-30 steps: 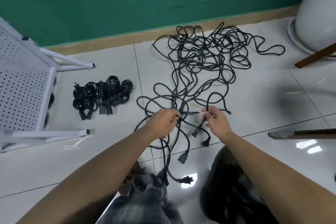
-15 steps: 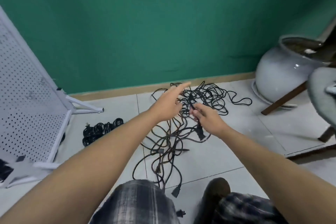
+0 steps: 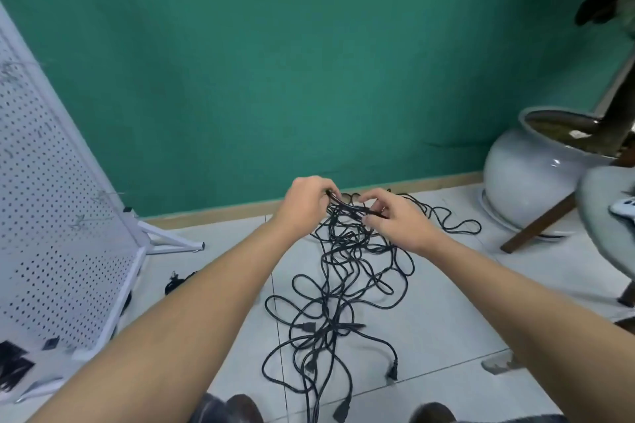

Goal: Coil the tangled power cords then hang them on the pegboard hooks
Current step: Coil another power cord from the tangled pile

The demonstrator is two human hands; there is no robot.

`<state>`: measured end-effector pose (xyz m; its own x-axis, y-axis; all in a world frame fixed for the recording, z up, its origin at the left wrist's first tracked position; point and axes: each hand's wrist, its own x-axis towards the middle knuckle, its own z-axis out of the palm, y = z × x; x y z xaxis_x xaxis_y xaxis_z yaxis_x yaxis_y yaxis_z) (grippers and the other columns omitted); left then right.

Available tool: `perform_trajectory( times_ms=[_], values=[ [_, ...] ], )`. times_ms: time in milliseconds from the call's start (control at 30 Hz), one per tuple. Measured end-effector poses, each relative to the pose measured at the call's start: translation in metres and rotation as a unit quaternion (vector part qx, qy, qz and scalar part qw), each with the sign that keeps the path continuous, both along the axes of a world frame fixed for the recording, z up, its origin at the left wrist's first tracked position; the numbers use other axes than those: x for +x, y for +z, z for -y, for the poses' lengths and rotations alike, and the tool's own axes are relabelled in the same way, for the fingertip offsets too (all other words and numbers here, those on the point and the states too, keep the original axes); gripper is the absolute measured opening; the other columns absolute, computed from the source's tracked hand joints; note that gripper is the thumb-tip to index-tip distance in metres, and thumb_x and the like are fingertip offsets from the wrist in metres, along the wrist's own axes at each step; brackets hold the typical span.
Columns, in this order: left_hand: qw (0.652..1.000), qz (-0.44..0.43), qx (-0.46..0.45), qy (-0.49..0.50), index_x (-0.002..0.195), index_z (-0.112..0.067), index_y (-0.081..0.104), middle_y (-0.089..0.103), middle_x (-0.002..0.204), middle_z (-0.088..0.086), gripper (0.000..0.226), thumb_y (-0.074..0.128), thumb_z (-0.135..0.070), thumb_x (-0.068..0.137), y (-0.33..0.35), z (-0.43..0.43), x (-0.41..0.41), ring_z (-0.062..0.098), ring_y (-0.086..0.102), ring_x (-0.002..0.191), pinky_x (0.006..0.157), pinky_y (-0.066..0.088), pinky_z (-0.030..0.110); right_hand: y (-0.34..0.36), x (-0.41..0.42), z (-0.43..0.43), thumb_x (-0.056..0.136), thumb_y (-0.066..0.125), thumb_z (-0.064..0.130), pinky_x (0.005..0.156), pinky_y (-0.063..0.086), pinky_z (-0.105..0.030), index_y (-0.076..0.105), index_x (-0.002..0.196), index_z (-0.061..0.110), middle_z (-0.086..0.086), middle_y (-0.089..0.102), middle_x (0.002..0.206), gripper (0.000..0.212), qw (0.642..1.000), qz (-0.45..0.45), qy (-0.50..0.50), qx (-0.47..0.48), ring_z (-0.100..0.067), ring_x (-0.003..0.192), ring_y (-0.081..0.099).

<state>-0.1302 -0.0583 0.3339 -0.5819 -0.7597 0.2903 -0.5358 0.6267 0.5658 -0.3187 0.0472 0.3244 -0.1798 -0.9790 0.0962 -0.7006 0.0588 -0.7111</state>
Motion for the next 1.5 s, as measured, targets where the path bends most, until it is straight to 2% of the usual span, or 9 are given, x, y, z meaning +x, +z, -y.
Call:
perform_trajectory(
  times_ms=[67,233,333,400,533,933,1167,1267,1500],
  values=[
    [0.999,-0.022,0.026,0.003,0.094,-0.024,0.078,0.077,0.091,0.001,0.037,0.054,0.004,0.092,0.0,0.006,0.005,0.022,0.07,0.084,0.081,0.056,0.037,-0.001,-0.001,0.01,0.092,0.069,0.023,0.069,0.041,-0.025,0.059,0.129,0.035,0.009,0.059,0.099,0.041,0.999,-0.024,0.017,0.024,-0.013,0.078,0.057],
    [0.985,-0.141,0.097,-0.009,0.092,-0.012,0.076,0.077,0.08,0.003,0.014,0.067,-0.003,0.095,0.024,0.012,0.004,0.014,0.075,0.071,0.078,0.063,0.037,0.001,-0.006,0.036,0.087,0.078,0.035,0.1,0.043,-0.032,0.054,0.142,0.027,0.003,0.059,0.122,0.06,0.992,-0.106,0.05,0.043,-0.017,0.116,0.057],
    [0.976,-0.192,0.101,-0.021,0.09,-0.013,0.077,0.076,0.076,0.003,0.004,0.074,-0.014,0.093,0.045,0.012,-0.004,0.018,0.075,0.072,0.08,0.062,0.037,0.006,-0.002,0.045,0.087,0.078,0.043,0.093,0.047,-0.029,0.064,0.127,0.027,0.008,0.068,0.114,0.045,0.991,-0.099,0.073,0.042,-0.01,0.104,0.063],
    [0.972,-0.214,0.1,-0.014,0.089,-0.014,0.076,0.076,0.076,0.003,0.005,0.074,-0.017,0.093,0.054,0.014,-0.006,0.02,0.074,0.072,0.08,0.061,0.037,0.012,-0.001,0.051,0.09,0.075,0.046,0.077,0.047,-0.025,0.069,0.107,0.027,0.017,0.069,0.088,0.027,0.994,-0.078,0.068,0.025,-0.001,0.081,0.062],
    [0.955,-0.26,0.141,-0.011,0.089,-0.014,0.074,0.073,0.08,0.011,0.01,0.072,-0.02,0.096,0.061,0.019,-0.008,0.025,0.073,0.068,0.074,0.062,0.036,0.024,0.0,0.053,0.09,0.074,0.048,0.051,0.027,-0.02,0.064,0.088,0.014,0.018,0.039,0.05,0.036,0.998,-0.021,0.057,-0.014,-0.005,0.052,0.037],
    [0.956,-0.243,0.157,0.042,0.111,-0.026,0.076,0.07,0.077,0.011,0.023,0.057,-0.016,0.105,0.029,0.04,-0.001,0.019,0.074,0.063,0.068,0.063,0.033,0.008,0.01,0.064,0.1,0.064,0.039,0.055,0.031,-0.027,0.046,0.114,0.03,0.003,0.04,0.06,0.025,0.989,-0.051,0.102,-0.096,-0.012,0.054,0.037],
    [0.942,-0.264,0.196,0.068,0.115,-0.02,0.073,0.075,0.084,0.014,0.018,0.059,-0.018,0.104,0.018,0.045,-0.007,0.021,0.076,0.068,0.071,0.064,0.032,0.001,0.004,0.077,0.108,0.048,0.038,0.06,0.034,-0.023,0.055,0.096,0.02,0.008,0.054,0.073,0.023,0.987,-0.098,0.123,0.008,-0.006,0.066,0.051],
    [0.949,-0.217,0.226,0.043,0.127,-0.024,0.065,0.077,0.089,0.005,0.025,0.06,-0.021,0.102,0.005,0.044,-0.011,0.018,0.076,0.081,0.081,0.063,0.035,0.0,-0.001,0.078,0.109,0.046,0.031,0.066,0.038,-0.025,0.062,0.096,0.022,0.007,0.057,0.078,0.023,0.989,-0.06,0.131,0.03,-0.006,0.069,0.051],
    [0.956,0.083,0.268,-0.087,0.142,-0.028,0.054,0.064,0.132,-0.002,0.053,0.056,-0.012,0.091,-0.036,0.037,-0.01,0.014,0.06,0.124,0.108,0.046,0.031,-0.003,-0.01,0.078,0.109,0.048,0.029,0.064,0.04,-0.032,0.065,0.094,0.019,0.016,0.046,0.061,0.025,0.984,0.161,0.074,0.012,-0.008,0.06,0.043]
  ],
)
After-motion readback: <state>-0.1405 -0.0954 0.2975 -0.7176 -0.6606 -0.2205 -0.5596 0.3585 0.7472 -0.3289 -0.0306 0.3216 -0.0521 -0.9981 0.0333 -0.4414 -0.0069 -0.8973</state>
